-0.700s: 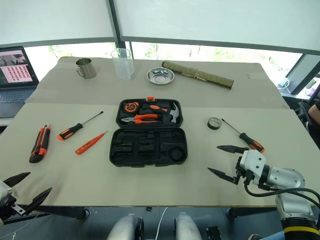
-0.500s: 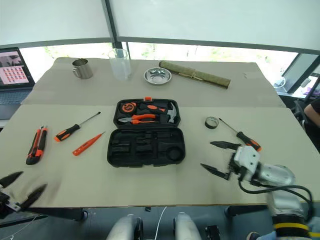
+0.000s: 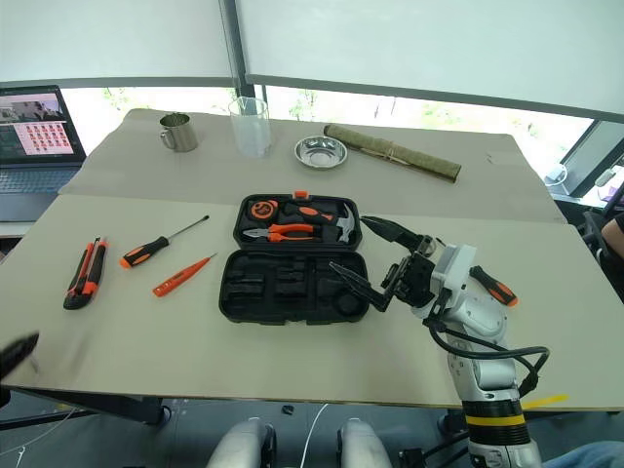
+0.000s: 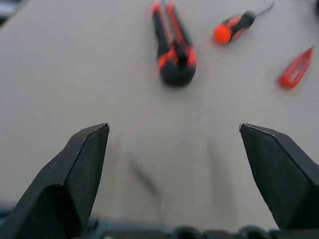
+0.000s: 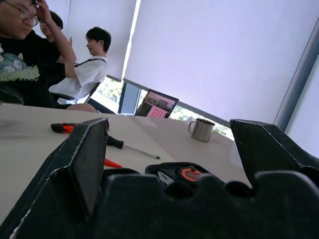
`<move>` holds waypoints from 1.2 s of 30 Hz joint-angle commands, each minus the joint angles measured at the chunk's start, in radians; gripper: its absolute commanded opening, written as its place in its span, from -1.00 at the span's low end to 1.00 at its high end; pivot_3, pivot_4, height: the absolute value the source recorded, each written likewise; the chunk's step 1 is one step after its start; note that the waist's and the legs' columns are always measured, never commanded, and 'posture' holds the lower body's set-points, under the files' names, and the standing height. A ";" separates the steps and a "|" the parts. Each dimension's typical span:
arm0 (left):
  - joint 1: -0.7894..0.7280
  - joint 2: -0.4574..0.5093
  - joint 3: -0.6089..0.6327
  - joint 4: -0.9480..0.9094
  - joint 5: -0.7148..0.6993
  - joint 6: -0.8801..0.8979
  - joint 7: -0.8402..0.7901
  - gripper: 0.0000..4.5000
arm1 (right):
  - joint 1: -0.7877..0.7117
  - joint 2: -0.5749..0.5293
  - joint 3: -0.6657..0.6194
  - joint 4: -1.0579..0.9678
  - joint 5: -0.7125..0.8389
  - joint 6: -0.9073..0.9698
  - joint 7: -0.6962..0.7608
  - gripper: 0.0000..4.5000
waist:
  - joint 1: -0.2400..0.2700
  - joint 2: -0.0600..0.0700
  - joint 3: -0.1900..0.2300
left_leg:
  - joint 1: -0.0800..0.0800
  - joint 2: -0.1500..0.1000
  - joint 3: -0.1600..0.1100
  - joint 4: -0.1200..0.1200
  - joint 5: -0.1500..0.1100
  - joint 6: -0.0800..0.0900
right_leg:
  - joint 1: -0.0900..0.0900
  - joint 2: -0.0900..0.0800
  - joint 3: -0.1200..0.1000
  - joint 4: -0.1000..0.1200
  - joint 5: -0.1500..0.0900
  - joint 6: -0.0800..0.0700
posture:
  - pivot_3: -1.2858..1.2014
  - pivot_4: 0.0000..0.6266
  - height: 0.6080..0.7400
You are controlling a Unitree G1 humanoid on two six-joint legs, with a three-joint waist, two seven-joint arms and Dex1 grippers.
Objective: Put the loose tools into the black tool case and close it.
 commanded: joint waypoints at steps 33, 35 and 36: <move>-1.281 -0.018 -0.915 0.876 0.608 -0.610 -0.680 -0.60 | 0.094 -0.135 -0.158 -0.097 -0.037 0.017 -0.122 1.00 | 0.002 0.004 0.003 | -0.022 0.001 0.002 0.008 0.001 -0.002 | -0.019 0.009 0.006 0.010 0.002 -0.001 | 0.03 -0.52 1.00; -1.301 -0.045 -0.939 0.797 0.606 -0.561 -0.718 -0.60 | 0.102 -0.157 -0.177 -0.094 -0.032 0.028 -0.122 1.00 | 0.008 0.004 0.003 | -0.022 0.001 0.002 0.009 0.001 -0.002 | -0.017 0.009 0.006 0.010 0.002 0.000 | 0.03 -0.52 1.00; -1.325 -0.071 -0.998 0.738 0.654 -0.562 -0.728 -0.60 | 0.112 -0.182 -0.194 -0.097 -0.019 0.056 -0.118 1.00 | 0.007 0.004 0.003 | -0.022 0.001 0.002 0.010 0.001 -0.002 | -0.017 0.009 0.006 0.010 0.002 0.000 | 0.03 -0.52 1.00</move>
